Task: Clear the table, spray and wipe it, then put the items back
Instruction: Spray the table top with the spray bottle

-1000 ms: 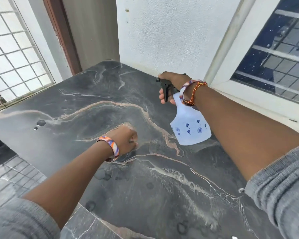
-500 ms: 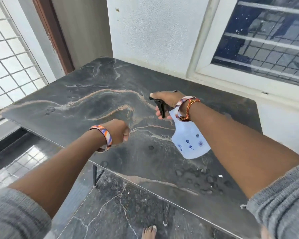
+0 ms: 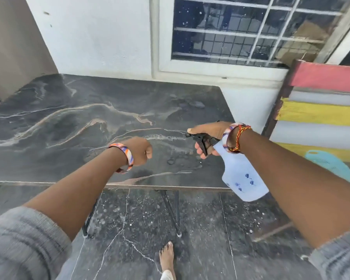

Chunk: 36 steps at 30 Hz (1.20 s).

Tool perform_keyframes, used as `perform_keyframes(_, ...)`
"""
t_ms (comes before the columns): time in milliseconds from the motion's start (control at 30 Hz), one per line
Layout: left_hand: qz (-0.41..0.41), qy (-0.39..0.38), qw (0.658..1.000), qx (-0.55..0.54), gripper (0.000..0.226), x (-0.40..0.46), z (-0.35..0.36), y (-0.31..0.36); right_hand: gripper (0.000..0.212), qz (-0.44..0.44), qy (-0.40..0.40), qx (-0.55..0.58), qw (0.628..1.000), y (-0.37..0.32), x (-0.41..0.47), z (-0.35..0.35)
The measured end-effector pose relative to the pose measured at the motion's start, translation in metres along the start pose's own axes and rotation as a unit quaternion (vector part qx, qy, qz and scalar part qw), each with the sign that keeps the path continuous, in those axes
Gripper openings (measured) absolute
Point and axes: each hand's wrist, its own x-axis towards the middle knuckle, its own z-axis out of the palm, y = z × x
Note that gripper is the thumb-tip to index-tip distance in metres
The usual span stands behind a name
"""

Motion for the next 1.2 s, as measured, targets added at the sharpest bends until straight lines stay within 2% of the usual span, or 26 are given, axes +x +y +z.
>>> perform_keyframes(200, 0.071, -0.009, 0.997, 0.016, 0.034, 0.007, 0.010, 0.042, 0.031, -0.025, 0.156, 0.036, 0.987, 0.058, -0.027, -0.045)
perform_keyframes(333, 0.104, -0.023, 0.994, 0.023, 0.033, 0.009, 0.016, 0.063, 0.036, -0.005, 0.241, 0.018, 0.970, 0.095, -0.043, -0.070)
perform_keyframes(400, 0.113, -0.028, 0.993, 0.025, 0.033, 0.008, 0.017, 0.069, 0.036, 0.013, 0.241, 0.029, 0.970, 0.106, -0.051, -0.077)
perform_keyframes(500, 0.123, -0.028, 0.992, 0.031, 0.035, 0.008, 0.015, 0.076, 0.032, 0.039, 0.222, 0.106, 0.968, 0.111, -0.061, -0.086)
perform_keyframes(600, 0.129, -0.024, 0.991, 0.034, 0.035, 0.009, 0.011, 0.079, 0.027, -0.009, 0.260, 0.165, 0.952, 0.101, -0.061, -0.096)
perform_keyframes(700, 0.124, -0.016, 0.991, 0.039, 0.036, 0.013, 0.006, 0.078, 0.026, -0.060, 0.299, 0.173, 0.937, 0.083, -0.056, -0.099)
perform_keyframes(833, 0.112, -0.007, 0.993, 0.032, 0.036, 0.020, -0.002, 0.076, 0.029, -0.069, 0.288, 0.138, 0.945, 0.061, -0.041, -0.096)
perform_keyframes(1033, 0.093, -0.024, 0.995, 0.036, 0.038, 0.046, -0.014, 0.072, 0.027, -0.090, 0.230, 0.175, 0.953, 0.027, -0.016, -0.102)
perform_keyframes(1200, 0.086, -0.033, 0.995, 0.043, 0.039, 0.090, -0.027, 0.077, 0.028, -0.112, 0.328, 0.158, 0.925, 0.010, 0.021, -0.129)
